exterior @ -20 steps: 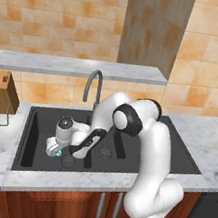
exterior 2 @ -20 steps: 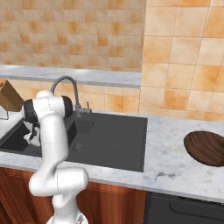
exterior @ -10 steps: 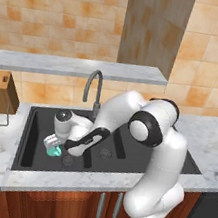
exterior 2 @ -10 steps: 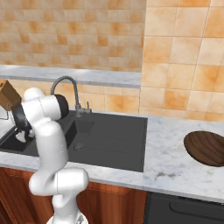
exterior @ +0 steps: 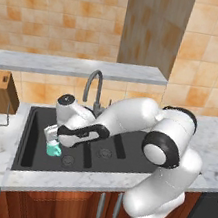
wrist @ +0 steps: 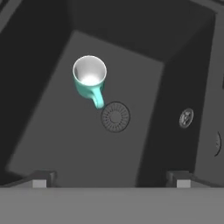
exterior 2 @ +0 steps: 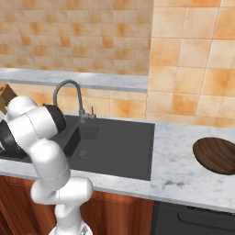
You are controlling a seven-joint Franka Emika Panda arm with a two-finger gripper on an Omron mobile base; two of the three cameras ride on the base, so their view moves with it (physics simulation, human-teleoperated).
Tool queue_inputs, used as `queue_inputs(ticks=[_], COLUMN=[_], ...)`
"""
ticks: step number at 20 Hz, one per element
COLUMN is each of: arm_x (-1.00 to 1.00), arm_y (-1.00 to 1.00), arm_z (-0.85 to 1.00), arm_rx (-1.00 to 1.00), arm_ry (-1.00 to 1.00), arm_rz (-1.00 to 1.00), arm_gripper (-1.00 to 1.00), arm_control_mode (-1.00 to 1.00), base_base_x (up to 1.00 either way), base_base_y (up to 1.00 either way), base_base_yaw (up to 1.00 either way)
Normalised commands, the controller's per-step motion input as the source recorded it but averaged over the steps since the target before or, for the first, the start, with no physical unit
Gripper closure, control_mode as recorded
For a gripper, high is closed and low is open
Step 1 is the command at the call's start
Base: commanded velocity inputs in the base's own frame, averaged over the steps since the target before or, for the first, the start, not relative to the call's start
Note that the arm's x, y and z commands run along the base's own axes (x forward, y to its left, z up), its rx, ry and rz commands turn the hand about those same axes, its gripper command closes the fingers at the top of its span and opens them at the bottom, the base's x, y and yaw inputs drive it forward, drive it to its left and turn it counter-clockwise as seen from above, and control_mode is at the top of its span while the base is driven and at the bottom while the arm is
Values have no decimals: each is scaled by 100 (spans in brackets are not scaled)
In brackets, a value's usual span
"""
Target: Pick the mug and place it in the sink. Pick the bowl and place it in the open cabinet and then close the cabinet.
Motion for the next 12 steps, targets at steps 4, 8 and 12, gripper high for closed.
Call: queue_inputs(ticks=[4,8,12], arm_x=[0,-11,-20], arm_y=[-4,-35,-44], arm_z=[59,31,16], arm_rx=[-4,-1,0], arm_ry=[16,1,-12], arm_rz=[0,0,-3], arm_gripper=[-100,-100,-100], arm_control_mode=[-100,-100,-100], base_base_x=[0,0,0], base_base_y=[0,0,0], base_base_yaw=[0,0,0])
